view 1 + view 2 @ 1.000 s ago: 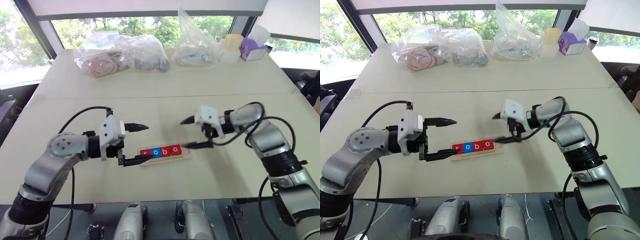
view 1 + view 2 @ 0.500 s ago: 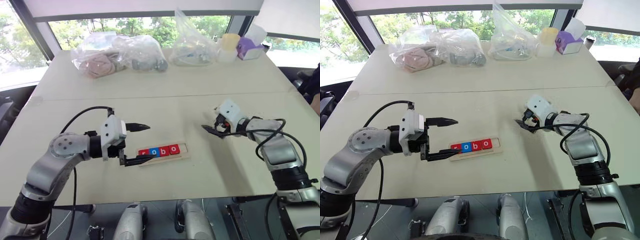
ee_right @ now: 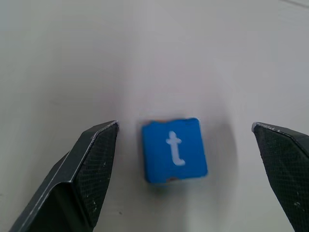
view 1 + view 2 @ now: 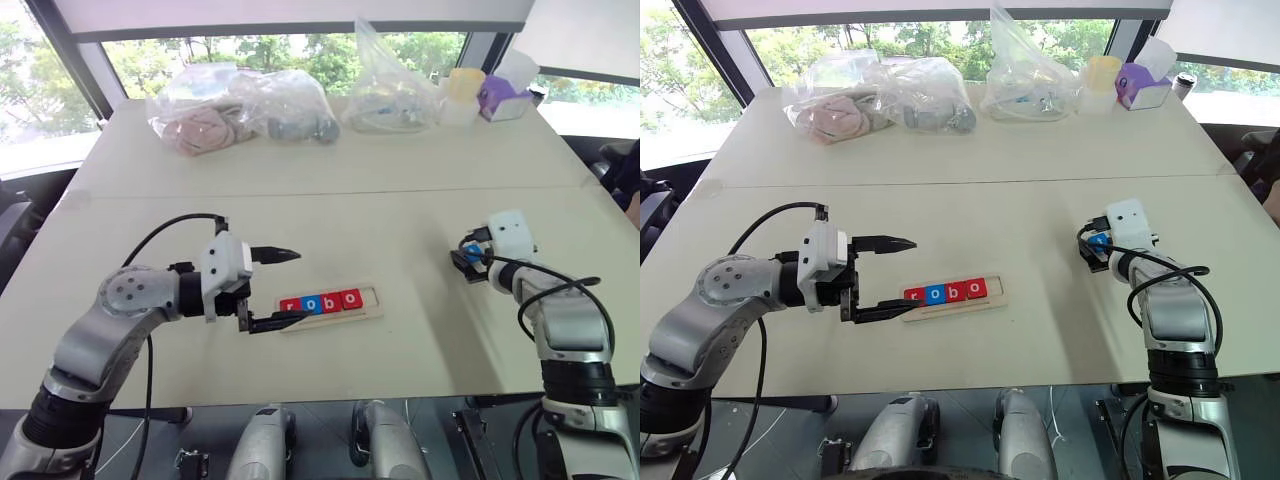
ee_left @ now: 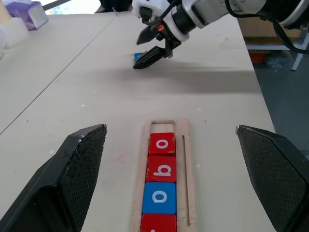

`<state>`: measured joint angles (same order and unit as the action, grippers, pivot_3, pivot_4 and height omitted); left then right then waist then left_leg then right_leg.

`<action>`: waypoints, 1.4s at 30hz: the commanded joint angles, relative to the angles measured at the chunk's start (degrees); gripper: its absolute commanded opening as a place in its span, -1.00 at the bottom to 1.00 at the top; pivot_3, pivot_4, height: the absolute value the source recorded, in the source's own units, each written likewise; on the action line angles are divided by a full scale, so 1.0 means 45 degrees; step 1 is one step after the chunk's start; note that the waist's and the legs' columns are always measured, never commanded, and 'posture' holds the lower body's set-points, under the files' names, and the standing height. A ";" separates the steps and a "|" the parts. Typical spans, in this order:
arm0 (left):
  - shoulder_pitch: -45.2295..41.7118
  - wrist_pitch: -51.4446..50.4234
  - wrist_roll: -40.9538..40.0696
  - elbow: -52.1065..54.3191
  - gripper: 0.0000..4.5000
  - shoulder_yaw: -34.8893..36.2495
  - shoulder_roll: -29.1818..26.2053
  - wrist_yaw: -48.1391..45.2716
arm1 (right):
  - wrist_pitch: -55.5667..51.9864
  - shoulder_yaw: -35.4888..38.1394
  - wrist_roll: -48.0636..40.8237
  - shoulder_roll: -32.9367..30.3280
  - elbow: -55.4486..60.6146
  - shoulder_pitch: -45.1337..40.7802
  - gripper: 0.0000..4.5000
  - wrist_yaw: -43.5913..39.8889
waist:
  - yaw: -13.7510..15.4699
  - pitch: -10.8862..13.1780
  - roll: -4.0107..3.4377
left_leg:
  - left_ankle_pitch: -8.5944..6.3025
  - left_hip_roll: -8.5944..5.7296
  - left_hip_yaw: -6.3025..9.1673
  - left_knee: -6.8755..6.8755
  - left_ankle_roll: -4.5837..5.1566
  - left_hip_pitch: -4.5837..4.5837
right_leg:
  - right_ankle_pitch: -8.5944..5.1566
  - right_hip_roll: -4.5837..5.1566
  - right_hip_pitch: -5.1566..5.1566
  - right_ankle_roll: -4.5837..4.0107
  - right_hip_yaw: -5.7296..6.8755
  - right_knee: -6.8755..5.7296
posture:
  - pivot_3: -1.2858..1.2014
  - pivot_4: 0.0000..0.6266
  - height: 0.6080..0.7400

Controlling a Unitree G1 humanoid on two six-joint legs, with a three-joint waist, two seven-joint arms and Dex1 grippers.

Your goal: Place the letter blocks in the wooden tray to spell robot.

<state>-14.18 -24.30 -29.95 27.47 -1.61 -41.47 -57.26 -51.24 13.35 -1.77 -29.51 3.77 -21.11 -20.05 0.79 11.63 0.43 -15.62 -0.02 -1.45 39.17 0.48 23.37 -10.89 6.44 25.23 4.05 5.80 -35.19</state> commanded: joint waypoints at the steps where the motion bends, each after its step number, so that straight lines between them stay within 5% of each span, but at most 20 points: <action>1: -0.0208 0.0247 0.0080 0.0071 1.00 -0.0091 0.0093 -0.0027 | -0.0992 0.0783 -0.0610 0.0273 0.0129 -0.0070 0.99 0.0285 | 0.0003 -0.0002 0.0001 | 0.0000 0.0000 0.0000 0.0000 0.0000 0.0000 | 0.0000 0.0000 -0.0002 -0.0001 0.0000 0.0000 | 0.03 -0.52 1.00; 4: -0.0297 0.0246 0.0132 0.0021 1.00 -0.0123 0.0136 -0.0052 | -0.1757 0.1152 -0.1315 0.0628 -0.0096 -0.0165 0.99 0.0185 | -0.0008 -0.0003 0.0002 | 0.0000 -0.0001 0.0000 0.0000 0.0000 0.0001 | 0.0003 0.0001 -0.0005 -0.0004 -0.0001 0.0004 | 0.03 -0.52 1.00; 6: -0.0351 0.0245 0.0168 -0.0030 1.00 -0.0114 0.0145 -0.0090 | -0.2250 0.1467 -0.1732 0.0884 -0.0229 -0.0321 0.75 0.0253 | -0.0016 -0.0005 0.0004 | 0.0000 -0.0001 0.0002 0.0000 0.0001 0.0000 | 0.0005 -0.0001 -0.0005 -0.0007 -0.0001 0.0005 | 0.03 -0.52 1.00; 12: -0.0419 0.0224 0.0200 -0.0049 1.00 -0.0129 0.0099 -0.0123 | -0.2513 0.1221 -0.2134 0.0856 0.0406 -0.0206 -0.50 0.0260 | -0.0037 -0.0009 0.0006 | 0.0000 0.0003 0.0003 0.0000 0.0001 -0.0004 | -0.0007 -0.0008 -0.0005 0.0009 -0.0001 0.0002 | 0.03 -0.52 1.00; 23: -0.0529 0.0234 0.0191 -0.0174 1.00 -0.0192 0.0121 -0.0273 | -0.7101 0.0848 -0.3277 0.2989 0.7760 0.2207 -0.49 0.1366 | -0.0036 -0.0010 0.0004 | -0.0002 0.0040 0.0016 -0.0016 0.0001 0.0002 | -0.0007 -0.0033 0.0009 0.0016 0.0000 0.0002 | 0.03 -0.52 1.00; 33: -0.0588 0.0223 0.0204 -0.0197 1.00 -0.0257 0.0128 -0.0402 | -0.7864 -0.0295 -0.2741 0.3626 0.9154 0.2870 -0.49 0.2597 | -0.0030 -0.0010 0.0000 | -0.0003 0.0048 0.0005 -0.0008 -0.0002 0.0004 | -0.0032 -0.0034 0.0016 -0.0032 -0.0005 0.0016 | 0.03 -0.52 1.00; 39: -0.0574 0.0216 0.0235 -0.0160 1.00 -0.0257 0.0137 -0.0371 | -0.7597 -0.0683 -0.3355 0.2872 0.9270 0.2946 0.84 0.1708 | -0.0023 -0.0010 0.0000 | -0.0003 0.0048 0.0005 -0.0008 -0.0001 0.0004 | -0.0034 -0.0033 0.0014 -0.0033 -0.0005 0.0018 | 0.03 -0.52 1.00; 42: -0.0603 0.0218 0.0247 -0.0180 1.00 -0.0253 0.0150 -0.0355 | -0.6626 -0.0451 -0.4705 0.0614 0.8956 0.2581 0.96 -0.0889 | -0.0022 -0.0006 -0.0004 | -0.0003 0.0039 0.0002 -0.0006 -0.0001 0.0008 | -0.0034 -0.0024 0.0014 -0.0032 -0.0008 0.0026 | 0.03 -0.52 1.00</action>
<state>-16.13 -24.27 -28.72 25.82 -3.21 -40.88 -58.89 -83.90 9.79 -20.04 -23.95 43.86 -8.15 -18.81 0.69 11.60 0.41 -15.63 0.15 -1.45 39.15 0.48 23.41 -11.05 6.35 25.29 3.91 5.75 -35.04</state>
